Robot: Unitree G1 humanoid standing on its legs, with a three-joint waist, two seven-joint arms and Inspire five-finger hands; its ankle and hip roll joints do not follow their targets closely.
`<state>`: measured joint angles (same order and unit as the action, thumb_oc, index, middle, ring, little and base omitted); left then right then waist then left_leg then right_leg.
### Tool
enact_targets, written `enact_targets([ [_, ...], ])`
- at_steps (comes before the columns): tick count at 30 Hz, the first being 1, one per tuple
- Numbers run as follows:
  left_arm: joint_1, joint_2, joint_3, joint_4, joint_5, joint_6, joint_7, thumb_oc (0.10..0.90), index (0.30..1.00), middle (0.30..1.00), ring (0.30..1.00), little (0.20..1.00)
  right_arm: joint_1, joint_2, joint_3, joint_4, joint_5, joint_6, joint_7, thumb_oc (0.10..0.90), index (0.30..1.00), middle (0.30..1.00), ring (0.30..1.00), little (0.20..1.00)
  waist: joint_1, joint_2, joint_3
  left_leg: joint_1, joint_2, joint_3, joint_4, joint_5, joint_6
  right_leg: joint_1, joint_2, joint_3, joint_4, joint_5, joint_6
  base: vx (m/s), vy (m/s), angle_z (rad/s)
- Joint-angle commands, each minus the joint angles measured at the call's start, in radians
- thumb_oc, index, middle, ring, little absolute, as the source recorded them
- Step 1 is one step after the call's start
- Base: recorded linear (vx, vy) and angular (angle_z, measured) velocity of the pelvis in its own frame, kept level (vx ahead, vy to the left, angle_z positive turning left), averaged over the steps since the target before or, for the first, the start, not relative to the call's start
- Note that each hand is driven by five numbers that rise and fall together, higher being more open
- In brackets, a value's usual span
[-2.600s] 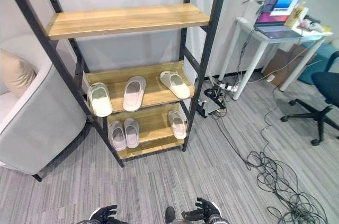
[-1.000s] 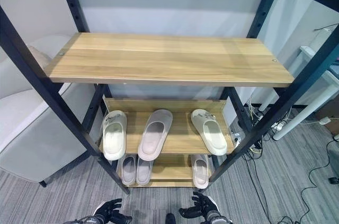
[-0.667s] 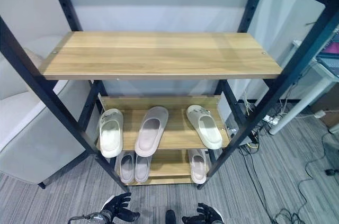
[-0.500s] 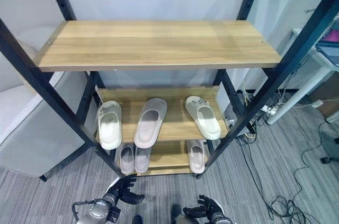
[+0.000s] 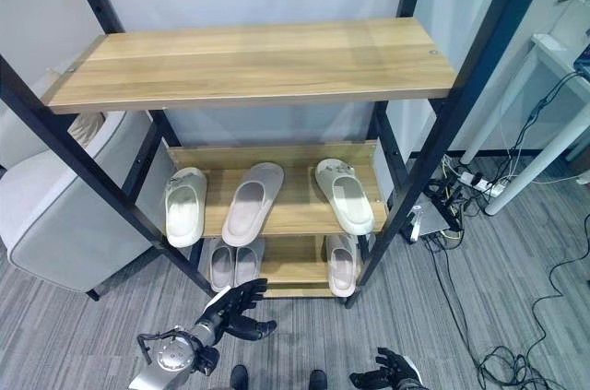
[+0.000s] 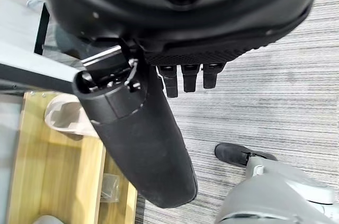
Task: Arrange the slippers neatly on the shoe rack.
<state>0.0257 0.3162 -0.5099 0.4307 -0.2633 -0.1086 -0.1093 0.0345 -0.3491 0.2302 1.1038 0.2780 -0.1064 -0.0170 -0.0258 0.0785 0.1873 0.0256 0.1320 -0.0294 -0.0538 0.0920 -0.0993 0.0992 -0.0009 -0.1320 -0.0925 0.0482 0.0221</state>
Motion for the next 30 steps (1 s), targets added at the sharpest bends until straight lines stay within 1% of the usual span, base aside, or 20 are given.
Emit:
enact_targets([
  [1, -0.066, 0.034, 0.01, -0.125, -0.077, -0.067, -0.04, 0.8, 0.9, 0.9, 0.9, 0.9, -0.016, -0.001, 0.007, -0.04, 0.001, -0.036, 0.011, 0.8, 0.9, 0.9, 0.9, 0.9, -0.012, -0.044, -0.013, -0.046, -0.022, 0.018, 0.026, -0.016, 0.001, 0.029, -0.036, 0.035, 0.005, -0.115, 0.031, 0.0, 0.0, 0.0],
  [3, -0.076, 0.031, 0.0, -0.166, -0.094, -0.071, -0.044, 0.8, 0.9, 0.9, 0.9, 0.9, -0.008, 0.002, 0.011, -0.041, -0.002, -0.037, 0.011, 0.8, 0.9, 0.9, 0.9, 0.9, -0.019, -0.037, -0.015, -0.038, -0.024, 0.022, 0.015, -0.014, 0.001, 0.029, -0.037, 0.033, 0.005, -0.115, 0.032, 0.01, 0.007, 0.02],
  [4, -0.08, 0.035, -0.001, -0.215, -0.113, -0.075, -0.05, 0.8, 0.9, 0.9, 0.9, 0.9, -0.004, 0.004, 0.015, -0.045, -0.007, -0.038, 0.011, 0.8, 0.9, 0.9, 0.9, 0.9, -0.023, -0.033, -0.016, -0.035, -0.025, 0.027, 0.008, -0.004, 0.002, 0.025, -0.038, 0.034, 0.005, -0.104, 0.033, 0.0, 0.0, 0.0],
  [7, -0.085, 0.043, 0.002, -0.266, -0.136, -0.082, -0.051, 0.8, 0.9, 0.9, 0.9, 0.9, 0.001, 0.006, 0.018, -0.05, -0.01, -0.04, 0.009, 0.8, 0.9, 0.9, 0.9, 0.9, -0.025, -0.031, -0.02, -0.026, -0.029, 0.031, -0.003, -0.005, 0.004, 0.025, -0.038, 0.037, 0.005, -0.103, 0.035, 0.0, 0.0, 0.0],
  [10, -0.086, 0.037, 0.016, -0.33, -0.201, -0.088, -0.046, 0.8, 0.9, 0.9, 0.9, 0.9, 0.007, 0.012, 0.028, -0.05, -0.018, -0.043, 0.008, 0.8, 0.9, 0.9, 0.9, 0.9, -0.03, -0.033, -0.026, -0.012, -0.031, 0.039, -0.011, -0.01, 0.005, 0.026, -0.038, 0.041, 0.005, -0.102, 0.036, 0.0, 0.0, 0.0],
  [11, -0.089, 0.021, 0.022, -0.345, -0.255, -0.087, -0.041, 0.8, 0.9, 0.9, 0.9, 0.9, 0.011, 0.017, 0.035, -0.048, -0.022, -0.039, 0.007, 0.8, 0.9, 0.9, 0.9, 0.9, -0.033, -0.034, -0.03, -0.006, -0.032, 0.042, -0.015, -0.012, 0.006, 0.028, -0.037, 0.044, 0.005, -0.102, 0.037, 0.0, 0.0, 0.0],
  [12, -0.089, 0.021, 0.022, -0.345, -0.255, -0.087, -0.041, 0.8, 0.9, 0.9, 0.9, 0.9, 0.011, 0.017, 0.035, -0.048, -0.022, -0.039, 0.007, 0.8, 0.9, 0.9, 0.9, 0.9, -0.033, -0.034, -0.03, -0.005, -0.032, 0.042, -0.015, -0.012, 0.006, 0.028, -0.037, 0.045, 0.005, -0.102, 0.037, 0.0, 0.0, 0.0],
  [14, -0.122, -0.004, 0.026, -0.4, -0.316, -0.096, -0.021, 0.8, 0.9, 0.9, 0.9, 0.9, 0.011, 0.03, 0.048, -0.03, -0.019, -0.037, 0.007, 0.8, 0.9, 0.9, 0.9, 0.9, -0.037, -0.039, -0.039, 0.009, -0.033, 0.045, -0.021, -0.018, 0.007, 0.035, -0.037, 0.049, 0.005, -0.103, 0.038, 0.03, -0.004, -0.05],
  [15, -0.122, -0.004, 0.026, -0.4, -0.316, -0.096, -0.021, 0.8, 0.9, 0.9, 0.9, 0.9, 0.011, 0.03, 0.048, -0.03, -0.019, -0.037, 0.007, 0.8, 0.9, 0.9, 0.9, 0.9, -0.037, -0.039, -0.039, 0.009, -0.033, 0.045, -0.021, -0.018, 0.007, 0.035, -0.037, 0.049, 0.005, -0.103, 0.038, 0.05, -0.005, -0.1],
  [16, -0.153, -0.016, 0.029, -0.423, -0.31, -0.11, 0.002, 0.8, 0.9, 0.9, 0.9, 0.9, 0.01, 0.037, 0.056, -0.026, -0.02, -0.037, 0.003, 0.8, 0.9, 0.9, 0.9, 0.9, -0.039, -0.042, -0.044, 0.018, -0.033, 0.048, -0.025, -0.021, 0.008, 0.038, -0.039, 0.053, 0.005, -0.104, 0.039, 0.03, -0.004, -0.08],
  [19, -0.189, -0.015, 0.034, -0.43, -0.271, -0.124, 0.028, 0.8, 0.9, 0.9, 0.9, 0.9, 0.012, 0.039, 0.062, -0.031, -0.02, -0.039, 0.002, 0.8, 0.9, 0.9, 0.9, 0.9, -0.042, -0.045, -0.047, 0.024, -0.032, 0.051, -0.028, -0.026, 0.008, 0.041, -0.039, 0.054, 0.005, -0.106, 0.041, 0.04, -0.003, -0.05],
  [21, -0.236, -0.001, 0.043, -0.435, -0.191, -0.14, 0.064, 0.8, 0.9, 0.9, 0.9, 0.9, 0.015, 0.04, 0.064, -0.036, -0.019, -0.041, 0.001, 0.8, 0.9, 0.9, 0.9, 0.9, -0.045, -0.048, -0.05, 0.03, -0.033, 0.053, -0.03, -0.029, 0.008, 0.043, -0.041, 0.054, 0.005, -0.105, 0.043, 0.02, 0.0, -0.01],
  [24, -0.317, 0.045, 0.053, -0.434, -0.021, -0.157, 0.103, 0.8, 0.9, 0.9, 0.9, 0.9, 0.017, 0.039, 0.063, -0.037, -0.02, -0.043, 0.003, 0.8, 0.9, 0.9, 0.9, 0.9, -0.048, -0.049, -0.056, 0.036, -0.033, 0.058, -0.033, -0.034, 0.007, 0.044, -0.044, 0.053, 0.005, -0.105, 0.047, 0.03, 0.008, 0.0],
  [28, -0.412, 0.092, 0.069, -0.407, 0.141, -0.166, 0.154, 0.8, 0.9, 0.9, 0.9, 0.9, 0.015, 0.038, 0.061, -0.025, -0.022, -0.042, 0.01, 0.8, 0.9, 0.9, 0.9, 0.9, -0.055, -0.049, -0.061, 0.042, -0.034, 0.062, -0.033, -0.04, 0.006, 0.045, -0.047, 0.052, 0.005, -0.104, 0.053, 0.04, 0.012, -0.02],
  [29, -0.447, 0.113, 0.079, -0.391, 0.204, -0.165, 0.178, 0.8, 0.9, 0.9, 0.9, 0.9, 0.018, 0.037, 0.063, -0.022, -0.026, -0.039, 0.016, 0.8, 0.9, 0.9, 0.9, 0.9, -0.058, -0.049, -0.063, 0.043, -0.034, 0.064, -0.033, -0.043, 0.006, 0.044, -0.048, 0.052, 0.005, -0.103, 0.055, 0.0, 0.0, 0.0],
  [30, -0.448, 0.112, 0.078, -0.39, 0.204, -0.165, 0.179, 0.8, 0.9, 0.9, 0.9, 0.9, 0.017, 0.038, 0.063, -0.021, -0.026, -0.039, 0.016, 0.8, 0.9, 0.9, 0.9, 0.9, -0.058, -0.049, -0.063, 0.043, -0.034, 0.064, -0.033, -0.043, 0.006, 0.044, -0.048, 0.052, 0.005, -0.103, 0.055, 0.03, 0.015, 0.0],
])
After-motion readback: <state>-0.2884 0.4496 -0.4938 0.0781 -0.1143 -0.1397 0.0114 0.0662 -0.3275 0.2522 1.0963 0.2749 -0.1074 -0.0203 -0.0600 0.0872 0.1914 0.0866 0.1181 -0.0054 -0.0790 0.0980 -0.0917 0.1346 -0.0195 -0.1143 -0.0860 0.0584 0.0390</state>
